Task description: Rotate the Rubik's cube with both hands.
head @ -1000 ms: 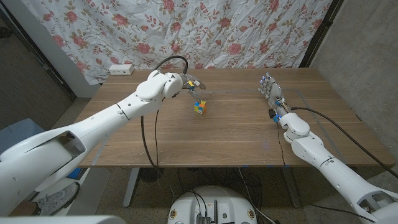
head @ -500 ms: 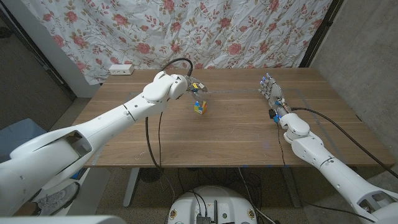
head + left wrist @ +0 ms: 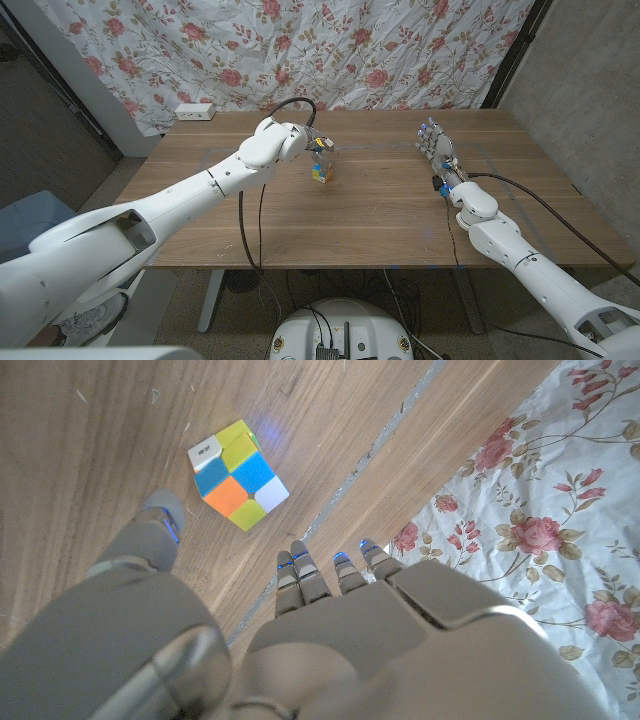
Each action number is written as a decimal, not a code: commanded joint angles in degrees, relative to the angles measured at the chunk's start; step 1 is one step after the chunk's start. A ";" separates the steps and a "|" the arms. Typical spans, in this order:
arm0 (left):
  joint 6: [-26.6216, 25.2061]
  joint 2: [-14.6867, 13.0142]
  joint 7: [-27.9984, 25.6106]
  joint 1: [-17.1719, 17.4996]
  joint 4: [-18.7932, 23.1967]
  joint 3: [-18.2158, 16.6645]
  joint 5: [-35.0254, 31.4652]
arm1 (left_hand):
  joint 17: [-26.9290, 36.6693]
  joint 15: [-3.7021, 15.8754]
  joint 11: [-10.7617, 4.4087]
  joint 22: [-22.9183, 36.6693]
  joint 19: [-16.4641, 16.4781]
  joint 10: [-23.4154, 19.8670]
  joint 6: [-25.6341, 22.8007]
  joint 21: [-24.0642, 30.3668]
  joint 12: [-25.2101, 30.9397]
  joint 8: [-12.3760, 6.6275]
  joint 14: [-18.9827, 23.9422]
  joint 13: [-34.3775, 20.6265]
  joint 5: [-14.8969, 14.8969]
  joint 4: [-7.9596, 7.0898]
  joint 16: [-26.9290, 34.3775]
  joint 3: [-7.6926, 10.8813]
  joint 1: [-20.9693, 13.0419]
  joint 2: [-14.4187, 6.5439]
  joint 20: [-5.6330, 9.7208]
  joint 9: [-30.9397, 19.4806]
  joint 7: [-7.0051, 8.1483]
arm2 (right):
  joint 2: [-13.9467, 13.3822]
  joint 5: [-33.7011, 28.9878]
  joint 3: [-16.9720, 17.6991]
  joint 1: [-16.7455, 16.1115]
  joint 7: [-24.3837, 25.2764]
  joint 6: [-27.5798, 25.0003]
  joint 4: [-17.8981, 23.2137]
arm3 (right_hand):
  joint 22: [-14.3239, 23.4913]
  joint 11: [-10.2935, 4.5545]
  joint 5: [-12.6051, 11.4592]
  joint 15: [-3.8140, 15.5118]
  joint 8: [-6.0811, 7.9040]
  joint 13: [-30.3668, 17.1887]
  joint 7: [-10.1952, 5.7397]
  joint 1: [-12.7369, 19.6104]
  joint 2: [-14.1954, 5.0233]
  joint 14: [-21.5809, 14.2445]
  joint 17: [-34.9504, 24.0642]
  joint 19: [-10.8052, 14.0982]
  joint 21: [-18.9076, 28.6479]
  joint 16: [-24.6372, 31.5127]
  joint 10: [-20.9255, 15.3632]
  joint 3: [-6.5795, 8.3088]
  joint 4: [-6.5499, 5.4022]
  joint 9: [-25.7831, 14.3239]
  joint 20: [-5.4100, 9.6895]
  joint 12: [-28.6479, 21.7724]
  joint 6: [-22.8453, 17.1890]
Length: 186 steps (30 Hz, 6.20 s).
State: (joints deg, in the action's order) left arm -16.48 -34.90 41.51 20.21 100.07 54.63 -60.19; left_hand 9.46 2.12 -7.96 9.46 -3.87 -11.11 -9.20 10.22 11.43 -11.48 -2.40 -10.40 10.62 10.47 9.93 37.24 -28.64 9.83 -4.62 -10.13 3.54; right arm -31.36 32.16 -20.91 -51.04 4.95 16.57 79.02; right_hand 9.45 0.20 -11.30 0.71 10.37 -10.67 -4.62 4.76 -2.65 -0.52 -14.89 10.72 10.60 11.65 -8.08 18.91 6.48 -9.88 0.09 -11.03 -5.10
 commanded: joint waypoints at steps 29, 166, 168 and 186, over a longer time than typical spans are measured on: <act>0.91 0.05 -4.48 1.37 -3.36 0.62 1.22 | 0.21 0.77 -0.73 0.17 1.43 -2.07 -2.06 0.59 0.64 -0.58 1.98 -0.10 0.76 0.07 0.79 0.33 -4.40 -2.05 -0.59 -0.21 0.68 | -0.34 -0.28 0.18 -1.93 2.34 -1.47 2.91 | 0.17 -0.11 -0.19 -0.52 0.33 -0.03 -0.39 0.10 -0.21 0.03 0.03 0.28 0.14 0.45 -0.03 -0.06 0.34 -0.18 -0.65 -0.05 -0.21; 4.86 0.05 -18.04 1.74 -7.58 0.81 -0.72 | 0.37 7.87 -4.89 0.28 16.27 -26.23 -23.91 1.19 4.53 -3.95 22.07 -2.19 0.51 -0.32 1.91 -5.05 -18.90 -4.47 4.28 -1.43 2.42 | 2.88 -0.33 -1.67 2.28 2.22 -2.50 -2.53 | 0.21 -0.40 -0.24 -0.17 0.39 -0.05 -0.92 0.06 -1.08 0.28 0.69 0.46 0.19 0.98 0.00 -0.50 0.98 -0.21 -1.52 -0.05 -1.12; 4.83 0.12 -18.19 1.70 -7.71 0.84 -0.67 | 0.38 8.00 -4.91 0.30 16.76 -26.59 -24.20 1.32 4.64 -4.02 22.37 -2.29 0.51 -0.31 1.92 -5.18 -19.07 -4.54 4.44 -1.48 2.33 | 2.97 -0.28 -1.70 2.43 2.08 -2.41 -2.80 | 0.21 -0.42 -0.24 -0.23 0.38 -0.05 -0.93 0.06 -1.10 0.23 0.70 0.45 0.18 1.01 -0.03 -0.51 0.99 -0.21 -1.52 -0.07 -1.12; 4.51 -0.50 -21.55 2.37 -6.87 0.41 -1.30 | 0.71 8.85 -4.95 0.52 21.31 -33.74 -30.88 2.03 7.00 -6.36 27.14 -3.76 0.45 -0.46 2.42 -7.49 -21.26 -5.84 6.30 -2.15 2.72 | 2.98 -0.19 -1.77 2.93 1.53 -2.21 -3.45 | 0.21 -0.34 -0.25 -0.17 0.37 -0.05 -1.02 0.01 -1.21 0.32 0.72 0.45 0.18 1.04 -0.05 -0.57 0.97 -0.22 -1.52 -0.08 -1.16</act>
State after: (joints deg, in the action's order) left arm -11.68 -35.00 21.75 22.07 92.49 55.43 -61.07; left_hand 10.02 2.57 -12.39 9.76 16.56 -43.01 -38.64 11.88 17.81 -17.13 23.68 -13.69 11.07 9.99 11.85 30.10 -49.15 4.74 1.63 -12.05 6.25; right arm -28.37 31.88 -22.65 -48.44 6.83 14.17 75.93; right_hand 9.45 -0.01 -11.29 0.51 10.37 -10.67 -5.55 4.99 -4.09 -0.31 -14.11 10.93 10.60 12.34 -7.87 18.28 7.11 -9.99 -1.33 -11.03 -6.03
